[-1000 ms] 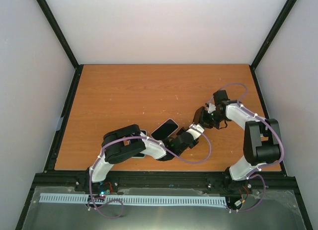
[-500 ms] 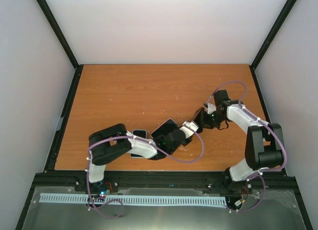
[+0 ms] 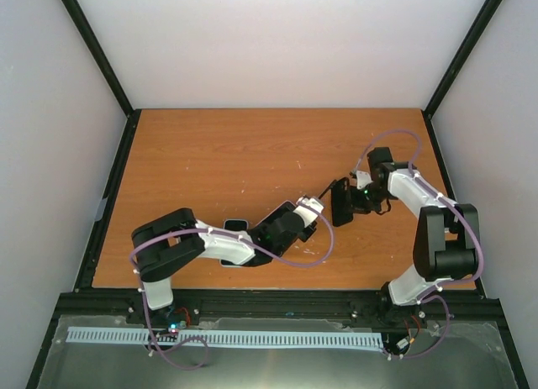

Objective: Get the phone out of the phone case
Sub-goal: Remove the phone case from the phone, then place the phone case at the center of the board, then place the phone at the center of the board.

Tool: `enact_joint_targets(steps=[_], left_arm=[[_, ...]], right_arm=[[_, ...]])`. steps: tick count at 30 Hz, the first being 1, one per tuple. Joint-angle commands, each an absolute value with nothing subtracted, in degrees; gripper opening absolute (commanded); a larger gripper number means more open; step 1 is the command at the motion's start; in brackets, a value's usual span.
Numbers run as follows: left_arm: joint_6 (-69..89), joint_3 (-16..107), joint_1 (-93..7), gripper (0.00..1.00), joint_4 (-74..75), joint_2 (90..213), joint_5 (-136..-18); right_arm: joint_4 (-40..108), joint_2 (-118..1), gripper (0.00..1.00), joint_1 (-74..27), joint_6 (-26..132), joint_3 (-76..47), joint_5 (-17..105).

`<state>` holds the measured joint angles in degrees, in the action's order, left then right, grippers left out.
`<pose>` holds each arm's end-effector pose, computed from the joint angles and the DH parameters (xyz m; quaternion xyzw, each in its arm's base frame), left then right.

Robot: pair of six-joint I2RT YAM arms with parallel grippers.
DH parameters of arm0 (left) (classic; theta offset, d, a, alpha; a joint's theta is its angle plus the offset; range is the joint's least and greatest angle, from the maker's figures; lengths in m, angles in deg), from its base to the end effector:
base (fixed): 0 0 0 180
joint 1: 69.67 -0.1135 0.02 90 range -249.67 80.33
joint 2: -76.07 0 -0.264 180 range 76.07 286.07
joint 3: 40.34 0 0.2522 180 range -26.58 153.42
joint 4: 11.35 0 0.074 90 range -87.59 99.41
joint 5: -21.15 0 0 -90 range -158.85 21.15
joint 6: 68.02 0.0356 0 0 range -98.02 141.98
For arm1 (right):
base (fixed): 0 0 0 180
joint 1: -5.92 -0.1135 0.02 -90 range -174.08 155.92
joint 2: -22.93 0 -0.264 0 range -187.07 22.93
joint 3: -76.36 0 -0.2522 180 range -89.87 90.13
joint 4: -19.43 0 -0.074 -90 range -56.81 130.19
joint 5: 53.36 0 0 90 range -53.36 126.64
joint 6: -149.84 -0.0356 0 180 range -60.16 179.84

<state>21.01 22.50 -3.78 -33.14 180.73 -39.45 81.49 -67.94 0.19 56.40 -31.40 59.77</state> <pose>0.1685 -0.3337 0.1648 0.3026 0.7468 -0.1320 0.5774 0.2775 0.0419 0.1916 -0.0358 0.9759 0.2055 0.0633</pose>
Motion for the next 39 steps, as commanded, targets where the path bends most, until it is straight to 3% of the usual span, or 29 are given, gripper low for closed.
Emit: enact_joint_targets(steps=[1,6,13,21,22,24,27,32,39], left_arm=[[19.2,21.9,-4.0,0.00,-33.0,176.5,-39.6],[19.0,21.1,-3.3,0.00,-32.0,173.6,-40.6],[22.0,23.2,-2.3,0.00,-29.0,173.9,-38.3],[22.5,23.3,-2.2,0.00,-28.7,174.3,-37.0],[22.5,23.4,-2.3,0.00,-28.4,174.7,-36.9],[22.6,24.0,-2.3,0.00,-27.8,175.5,-36.6],[22.9,24.5,-2.2,0.00,-27.3,176.3,-36.5],[25.0,27.4,-2.0,0.00,-25.0,179.0,-35.4],[31.9,32.3,-0.1,0.00,-22.0,185.1,-29.1]], right_arm=[[80.4,-68.3,0.03,5.0,54.7,-29.6,57.2],[80.0,-72.6,0.03,9.4,57.9,-27.3,56.7],[93.6,-84.7,0.03,14.1,75.4,-22.4,79.8],[93.2,-84.7,0.03,16.0,77.9,-25.2,75.7],[93.0,-84.6,0.05,16.0,77.6,-25.3,74.7],[92.0,-84.6,0.22,16.1,76.6,-25.9,72.1],[90.9,-84.6,0.38,16.5,75.9,-26.5,70.6],[90.0,-81.4,0.59,19.5,75.9,-25.8,69.6],[88.6,-73.0,0.61,25.7,78.8,-27.3,73.4]])
